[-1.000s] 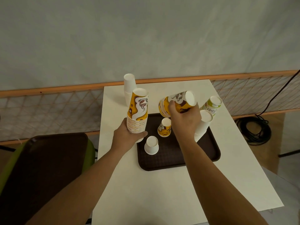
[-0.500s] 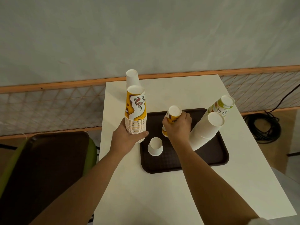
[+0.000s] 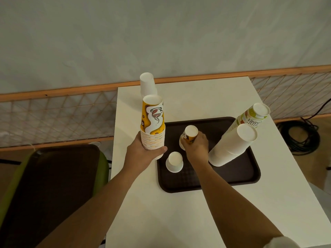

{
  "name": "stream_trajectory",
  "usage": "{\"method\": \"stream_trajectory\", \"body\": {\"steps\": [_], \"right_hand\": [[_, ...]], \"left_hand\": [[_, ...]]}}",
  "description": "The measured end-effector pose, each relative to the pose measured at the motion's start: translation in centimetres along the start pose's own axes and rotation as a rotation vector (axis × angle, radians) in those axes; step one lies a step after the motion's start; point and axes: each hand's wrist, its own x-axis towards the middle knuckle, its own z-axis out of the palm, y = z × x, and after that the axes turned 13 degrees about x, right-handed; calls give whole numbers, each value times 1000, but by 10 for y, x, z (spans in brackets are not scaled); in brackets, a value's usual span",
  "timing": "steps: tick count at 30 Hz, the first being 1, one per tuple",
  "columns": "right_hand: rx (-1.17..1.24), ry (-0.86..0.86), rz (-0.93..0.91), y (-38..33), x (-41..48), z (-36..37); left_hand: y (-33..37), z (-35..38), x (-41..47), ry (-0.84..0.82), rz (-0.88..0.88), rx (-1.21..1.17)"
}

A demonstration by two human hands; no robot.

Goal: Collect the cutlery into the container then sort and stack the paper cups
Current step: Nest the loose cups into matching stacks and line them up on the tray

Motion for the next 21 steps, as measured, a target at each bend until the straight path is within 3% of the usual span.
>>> {"method": "stream_trajectory", "body": {"steps": [6, 14, 17, 21], "right_hand": [[18, -48, -31, -15, -16, -12], [271, 220, -387, -85, -70, -48], [333, 62, -421, -116, -78, -63], [305, -375, -400, -142, -80, -74]], "left_hand": [[4, 1, -3, -7, 3, 7], [16, 1, -15, -32, 22, 16], [19, 1, -19, -32, 36, 3], [23, 3, -25, -84, 38, -64]]}}
